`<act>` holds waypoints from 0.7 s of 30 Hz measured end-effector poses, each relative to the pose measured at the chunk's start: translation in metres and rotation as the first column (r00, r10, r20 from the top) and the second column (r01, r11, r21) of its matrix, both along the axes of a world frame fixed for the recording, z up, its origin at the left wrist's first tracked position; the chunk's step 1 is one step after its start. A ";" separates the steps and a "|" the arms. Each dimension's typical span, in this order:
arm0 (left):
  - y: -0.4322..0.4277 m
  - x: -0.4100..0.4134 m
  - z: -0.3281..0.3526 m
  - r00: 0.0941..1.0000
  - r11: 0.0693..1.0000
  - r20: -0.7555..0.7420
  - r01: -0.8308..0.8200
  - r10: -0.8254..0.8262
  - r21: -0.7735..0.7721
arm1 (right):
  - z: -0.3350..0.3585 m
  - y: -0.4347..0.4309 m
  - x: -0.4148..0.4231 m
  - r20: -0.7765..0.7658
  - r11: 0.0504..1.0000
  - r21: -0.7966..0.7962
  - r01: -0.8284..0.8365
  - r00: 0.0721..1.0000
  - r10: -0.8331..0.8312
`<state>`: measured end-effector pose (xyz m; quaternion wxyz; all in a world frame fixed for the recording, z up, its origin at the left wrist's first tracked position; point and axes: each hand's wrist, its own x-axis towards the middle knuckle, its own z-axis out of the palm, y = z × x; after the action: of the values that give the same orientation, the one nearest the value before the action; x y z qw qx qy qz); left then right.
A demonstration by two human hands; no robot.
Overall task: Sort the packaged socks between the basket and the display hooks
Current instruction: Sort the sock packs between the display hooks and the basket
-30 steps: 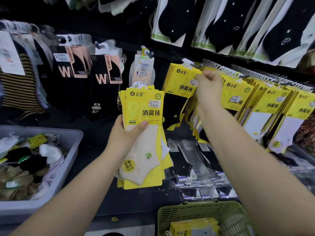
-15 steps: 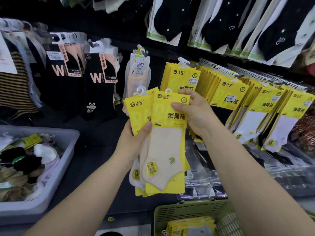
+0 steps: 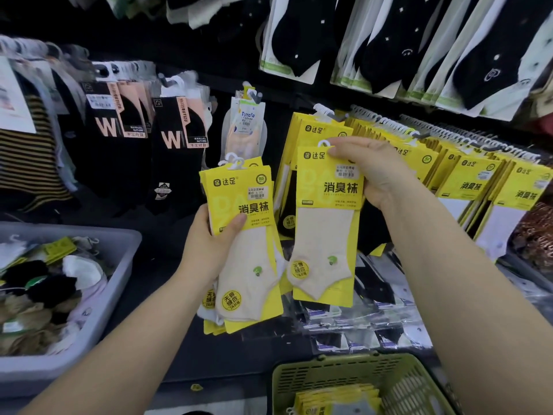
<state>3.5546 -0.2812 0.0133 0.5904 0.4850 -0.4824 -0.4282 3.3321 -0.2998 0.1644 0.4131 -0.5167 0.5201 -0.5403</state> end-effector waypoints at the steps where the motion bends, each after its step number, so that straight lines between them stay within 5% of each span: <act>1: 0.000 0.000 0.000 1.000 1.000 0.008 0.004 -0.004 -0.002 | -0.001 0.000 0.000 -0.016 1.000 0.009 0.004 1.000 -0.004; 14: -0.001 0.009 0.007 0.999 1.000 0.038 0.001 -0.001 -0.001 | 0.020 -0.018 -0.001 0.129 0.968 -0.151 0.201 0.975 -0.183; 21: 0.003 0.005 0.010 0.997 0.997 0.016 0.081 -0.081 0.013 | 0.020 -0.045 0.014 0.047 0.962 -0.089 0.259 0.966 -0.256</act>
<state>3.5596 -0.2782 0.0233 0.5656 0.4723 -0.5038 -0.4508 3.3463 -0.3452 0.1842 0.3235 -0.4539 0.5495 -0.6224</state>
